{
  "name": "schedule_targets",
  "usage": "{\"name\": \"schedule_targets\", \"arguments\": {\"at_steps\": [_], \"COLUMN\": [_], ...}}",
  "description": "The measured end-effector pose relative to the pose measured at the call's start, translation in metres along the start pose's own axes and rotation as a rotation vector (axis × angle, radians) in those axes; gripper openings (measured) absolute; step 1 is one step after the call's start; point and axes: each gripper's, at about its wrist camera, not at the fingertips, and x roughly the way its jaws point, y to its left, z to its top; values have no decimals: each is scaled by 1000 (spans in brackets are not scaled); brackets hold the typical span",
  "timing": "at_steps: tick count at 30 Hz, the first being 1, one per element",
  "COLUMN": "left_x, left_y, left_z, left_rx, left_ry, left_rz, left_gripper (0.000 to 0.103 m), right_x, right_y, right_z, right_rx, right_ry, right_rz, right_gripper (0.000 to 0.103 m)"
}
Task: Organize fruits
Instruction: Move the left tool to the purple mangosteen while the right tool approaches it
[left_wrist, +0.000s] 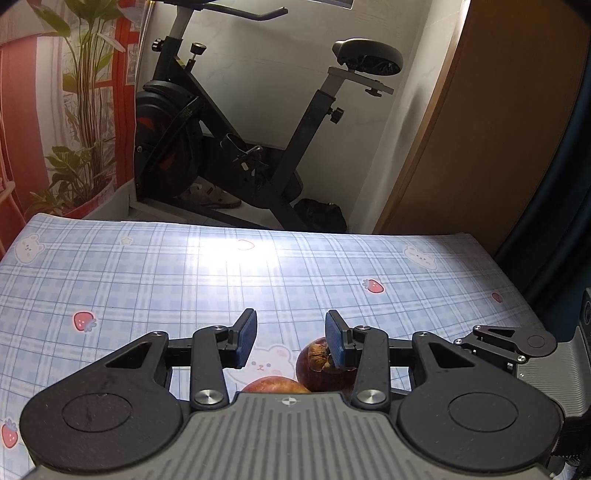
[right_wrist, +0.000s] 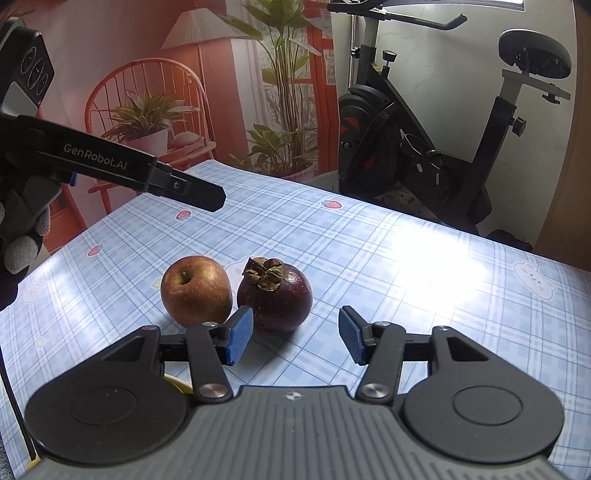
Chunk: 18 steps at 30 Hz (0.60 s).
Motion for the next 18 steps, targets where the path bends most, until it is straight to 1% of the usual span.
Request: {"name": "schedule_targets", "arguments": {"at_steps": [5, 7, 18], "left_x": [21, 28, 51], "left_y": [4, 5, 9], "left_z": [4, 4, -2], "left_rx": [-49, -64, -151], "left_ry": [54, 76, 161], "left_rz": [-29, -46, -127], "left_gripper": [44, 44, 48], "right_x": [15, 19, 34], "right_y": [-2, -2, -4], "right_z": [-1, -1, -2], "right_rx": [-5, -5, -4], "right_ry": [16, 19, 31], "right_rz": [18, 38, 78], "right_gripper": [56, 56, 58]}}
